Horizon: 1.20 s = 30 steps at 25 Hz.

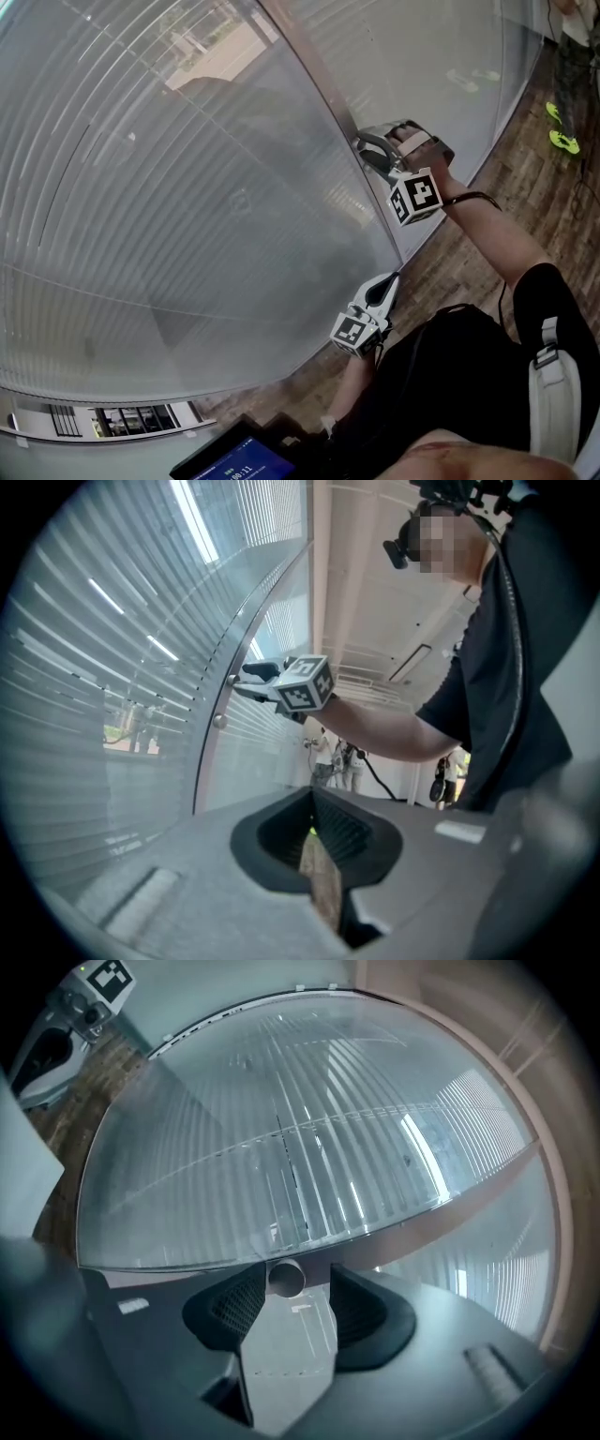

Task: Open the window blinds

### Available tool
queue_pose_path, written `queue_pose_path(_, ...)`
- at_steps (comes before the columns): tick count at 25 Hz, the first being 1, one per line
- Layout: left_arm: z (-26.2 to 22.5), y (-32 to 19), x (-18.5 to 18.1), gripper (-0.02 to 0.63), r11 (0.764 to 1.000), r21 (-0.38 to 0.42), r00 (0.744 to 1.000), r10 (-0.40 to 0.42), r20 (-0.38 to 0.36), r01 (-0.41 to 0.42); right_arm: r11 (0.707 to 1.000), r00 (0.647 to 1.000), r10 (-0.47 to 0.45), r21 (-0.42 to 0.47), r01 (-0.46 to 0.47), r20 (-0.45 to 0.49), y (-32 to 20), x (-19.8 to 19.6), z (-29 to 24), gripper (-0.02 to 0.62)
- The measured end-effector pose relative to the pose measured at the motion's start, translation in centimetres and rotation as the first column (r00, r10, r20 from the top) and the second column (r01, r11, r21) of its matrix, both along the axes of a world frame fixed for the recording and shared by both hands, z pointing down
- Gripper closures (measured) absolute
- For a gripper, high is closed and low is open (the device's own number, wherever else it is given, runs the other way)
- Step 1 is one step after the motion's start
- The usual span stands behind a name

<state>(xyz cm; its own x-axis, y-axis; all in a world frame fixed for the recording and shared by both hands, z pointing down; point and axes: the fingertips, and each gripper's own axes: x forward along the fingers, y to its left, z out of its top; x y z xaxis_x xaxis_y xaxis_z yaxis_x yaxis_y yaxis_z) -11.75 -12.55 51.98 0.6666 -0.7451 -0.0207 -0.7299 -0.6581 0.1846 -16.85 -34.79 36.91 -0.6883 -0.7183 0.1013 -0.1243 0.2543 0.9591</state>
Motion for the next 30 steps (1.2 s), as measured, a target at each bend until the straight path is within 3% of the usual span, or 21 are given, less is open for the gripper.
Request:
queue_pose_path(6, 0.0, -0.1, -0.5, 0.604, 1.000, -0.002, 1.000, -0.018, 0.001, 0.018, 1.000, 0.999, 0.003, 0.010, -0.003, -0.032, -0.6, -0.5, 0.8, 0.389)
queue_pose_path(16, 0.1, -0.2, -1.1, 0.604, 0.999, -0.002, 0.999, -0.037, 0.000, 0.037, 0.998, 0.994, 0.006, 0.070, 0.002, -0.110, -1.0, -1.0, 1.2, 0.466)
queue_pose_path(25, 0.1, -0.3, -1.1, 0.604, 0.999, -0.001, 0.999, -0.034, 0.004, 0.034, 0.998, 0.996, 0.012, 0.066, -0.006, -0.089, -1.0, -1.1, 1.3, 0.469)
queue_pose_path(30, 0.1, 0.0, -1.2, 0.604, 0.999, -0.009, 0.999, -0.030, 0.013, 0.030, 1.000, 1.000, 0.010, -0.002, -0.010, -0.028, -1.1, -1.0, 1.1, 0.469)
